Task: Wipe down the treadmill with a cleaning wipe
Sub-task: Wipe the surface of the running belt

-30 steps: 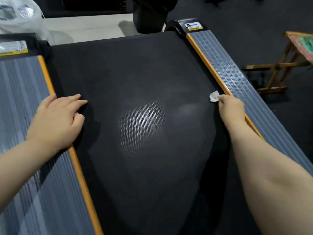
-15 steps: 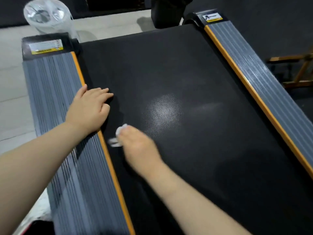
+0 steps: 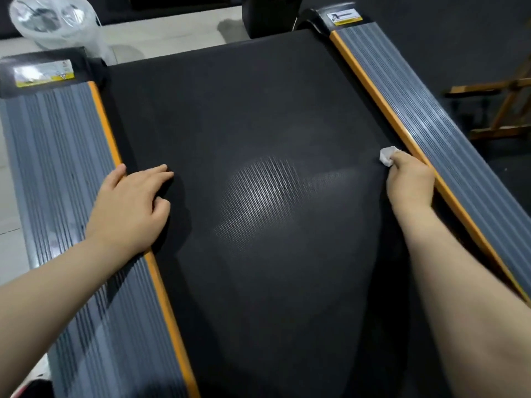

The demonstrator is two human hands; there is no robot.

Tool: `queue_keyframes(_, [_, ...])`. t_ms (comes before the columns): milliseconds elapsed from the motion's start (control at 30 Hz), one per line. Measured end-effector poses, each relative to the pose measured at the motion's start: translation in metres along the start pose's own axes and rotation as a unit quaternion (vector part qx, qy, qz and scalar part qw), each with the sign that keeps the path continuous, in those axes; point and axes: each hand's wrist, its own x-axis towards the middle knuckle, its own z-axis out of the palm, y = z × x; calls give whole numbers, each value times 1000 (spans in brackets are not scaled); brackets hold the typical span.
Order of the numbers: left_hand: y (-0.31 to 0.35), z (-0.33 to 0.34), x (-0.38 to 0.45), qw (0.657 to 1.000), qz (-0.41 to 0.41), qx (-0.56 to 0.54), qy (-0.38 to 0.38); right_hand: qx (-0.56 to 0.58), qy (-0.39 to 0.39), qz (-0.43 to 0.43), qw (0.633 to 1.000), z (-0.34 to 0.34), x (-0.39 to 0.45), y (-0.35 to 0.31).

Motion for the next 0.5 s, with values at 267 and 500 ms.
queue_keyframes(267, [0, 0, 1, 1000, -5, 2, 9, 178, 74, -170, 966, 39, -136, -147])
queue_keyframes(500, [-1, 0, 0, 1000, -5, -11, 10, 227, -113, -528, 810, 50, -240, -209])
